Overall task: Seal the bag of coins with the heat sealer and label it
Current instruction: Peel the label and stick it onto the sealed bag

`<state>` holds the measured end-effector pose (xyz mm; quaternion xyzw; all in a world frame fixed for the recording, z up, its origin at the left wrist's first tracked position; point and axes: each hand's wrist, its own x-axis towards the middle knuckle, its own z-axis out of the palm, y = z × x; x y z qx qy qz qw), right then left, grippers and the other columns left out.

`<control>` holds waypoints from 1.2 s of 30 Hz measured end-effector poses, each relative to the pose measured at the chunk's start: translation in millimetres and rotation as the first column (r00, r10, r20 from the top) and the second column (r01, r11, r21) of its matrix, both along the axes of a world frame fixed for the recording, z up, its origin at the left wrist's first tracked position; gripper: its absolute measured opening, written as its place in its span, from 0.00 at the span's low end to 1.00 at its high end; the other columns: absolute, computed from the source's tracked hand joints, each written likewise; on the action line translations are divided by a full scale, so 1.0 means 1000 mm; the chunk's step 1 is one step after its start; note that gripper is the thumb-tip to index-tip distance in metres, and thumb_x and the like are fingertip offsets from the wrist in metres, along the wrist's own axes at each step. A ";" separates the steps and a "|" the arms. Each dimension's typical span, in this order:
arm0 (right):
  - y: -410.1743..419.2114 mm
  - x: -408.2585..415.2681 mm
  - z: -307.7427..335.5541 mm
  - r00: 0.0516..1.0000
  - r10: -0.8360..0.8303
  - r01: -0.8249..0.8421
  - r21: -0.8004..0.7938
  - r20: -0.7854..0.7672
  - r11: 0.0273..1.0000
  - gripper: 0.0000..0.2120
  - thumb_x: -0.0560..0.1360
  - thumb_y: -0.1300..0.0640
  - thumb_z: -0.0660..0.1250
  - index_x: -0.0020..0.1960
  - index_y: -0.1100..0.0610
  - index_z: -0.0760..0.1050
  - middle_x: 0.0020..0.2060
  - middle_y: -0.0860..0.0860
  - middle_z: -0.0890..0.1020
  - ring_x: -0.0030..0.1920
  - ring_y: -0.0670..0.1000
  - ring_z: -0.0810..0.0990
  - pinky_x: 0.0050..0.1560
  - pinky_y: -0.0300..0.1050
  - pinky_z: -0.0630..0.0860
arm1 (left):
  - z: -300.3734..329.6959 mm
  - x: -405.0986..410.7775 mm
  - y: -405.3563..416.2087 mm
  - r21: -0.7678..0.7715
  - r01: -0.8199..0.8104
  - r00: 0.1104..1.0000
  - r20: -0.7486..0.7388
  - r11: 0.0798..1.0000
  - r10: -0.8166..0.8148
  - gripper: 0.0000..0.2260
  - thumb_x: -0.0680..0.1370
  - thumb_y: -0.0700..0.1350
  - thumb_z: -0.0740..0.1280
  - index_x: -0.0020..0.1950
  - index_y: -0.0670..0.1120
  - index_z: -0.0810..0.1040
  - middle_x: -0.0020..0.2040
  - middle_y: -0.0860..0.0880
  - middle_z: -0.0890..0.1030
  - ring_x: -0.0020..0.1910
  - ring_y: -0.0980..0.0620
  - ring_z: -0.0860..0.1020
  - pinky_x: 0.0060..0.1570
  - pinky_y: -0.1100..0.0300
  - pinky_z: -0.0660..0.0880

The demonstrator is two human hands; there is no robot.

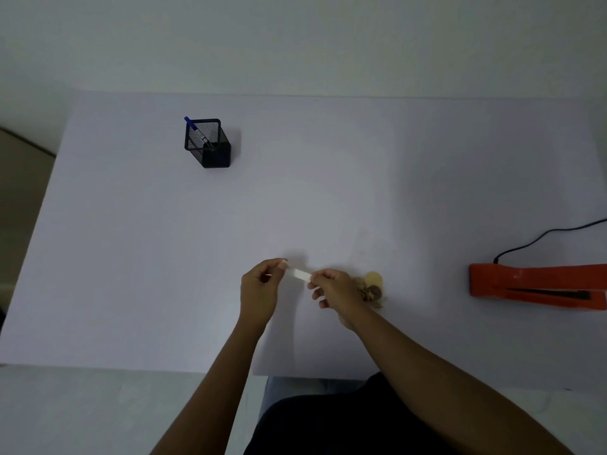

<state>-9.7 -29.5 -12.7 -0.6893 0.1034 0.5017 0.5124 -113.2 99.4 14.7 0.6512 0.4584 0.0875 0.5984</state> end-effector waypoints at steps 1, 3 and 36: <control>0.002 -0.004 -0.005 1.000 0.027 -0.028 -0.029 -0.014 0.999 0.07 0.78 0.63 0.64 0.48 0.62 0.81 0.39 0.55 0.83 0.30 0.49 0.76 0.28 0.41 0.71 | 0.003 -0.001 0.001 -0.039 -0.015 1.000 0.001 0.999 0.015 0.07 0.80 0.43 0.67 0.55 0.47 0.84 0.45 0.51 0.85 0.40 0.57 0.79 0.40 0.62 0.75; 0.005 -0.010 -0.012 0.996 0.081 -0.083 -0.073 -0.031 0.994 0.07 0.78 0.63 0.64 0.49 0.64 0.80 0.38 0.55 0.82 0.28 0.49 0.72 0.26 0.40 0.68 | 0.010 -0.004 0.003 -0.097 -0.015 1.000 0.011 0.995 0.016 0.07 0.80 0.42 0.66 0.53 0.47 0.84 0.42 0.48 0.84 0.36 0.55 0.77 0.35 0.61 0.73; -0.110 0.076 0.025 0.977 0.026 -0.027 0.003 0.211 1.000 0.14 0.77 0.49 0.72 0.46 0.61 0.83 0.30 0.49 0.80 0.24 0.43 0.72 0.23 0.36 0.69 | -0.012 0.116 -0.059 0.198 0.741 0.671 -0.216 0.641 -0.709 0.03 0.76 0.43 0.72 0.47 0.47 0.86 0.42 0.54 0.85 0.34 0.68 0.77 0.36 0.76 0.70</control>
